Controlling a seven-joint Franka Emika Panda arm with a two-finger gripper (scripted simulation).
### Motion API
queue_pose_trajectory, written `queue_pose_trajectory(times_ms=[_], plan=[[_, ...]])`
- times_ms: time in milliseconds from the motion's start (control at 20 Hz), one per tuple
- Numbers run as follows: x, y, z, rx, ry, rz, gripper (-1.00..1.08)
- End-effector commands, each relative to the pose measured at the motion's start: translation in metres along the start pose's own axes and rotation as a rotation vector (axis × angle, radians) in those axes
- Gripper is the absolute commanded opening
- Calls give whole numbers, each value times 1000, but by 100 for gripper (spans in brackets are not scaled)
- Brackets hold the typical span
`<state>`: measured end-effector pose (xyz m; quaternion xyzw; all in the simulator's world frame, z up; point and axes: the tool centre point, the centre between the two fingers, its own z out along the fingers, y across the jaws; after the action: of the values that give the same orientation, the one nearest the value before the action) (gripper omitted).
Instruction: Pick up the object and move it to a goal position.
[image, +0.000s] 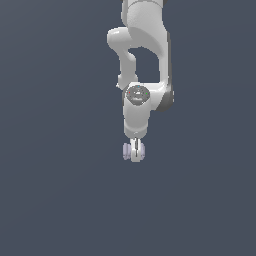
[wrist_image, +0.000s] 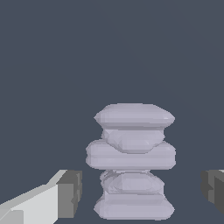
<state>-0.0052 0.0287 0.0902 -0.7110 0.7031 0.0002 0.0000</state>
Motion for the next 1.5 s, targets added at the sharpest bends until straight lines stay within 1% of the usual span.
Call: queue_pose_trajectory(times_ms=[0, 200, 550, 800, 850, 1300, 1350, 1450], plan=[[0, 0, 0, 0, 0, 0, 100], [0, 0, 9, 0, 0, 1, 100], [0, 1, 43, 0, 0, 5, 100], [0, 0, 50, 0, 0, 5, 100], [0, 0, 50, 0, 0, 5, -100], [0, 0, 50, 0, 0, 5, -100], [1, -2, 35, 10, -6, 6, -100], [-1, -1, 35, 10, -6, 6, -100]])
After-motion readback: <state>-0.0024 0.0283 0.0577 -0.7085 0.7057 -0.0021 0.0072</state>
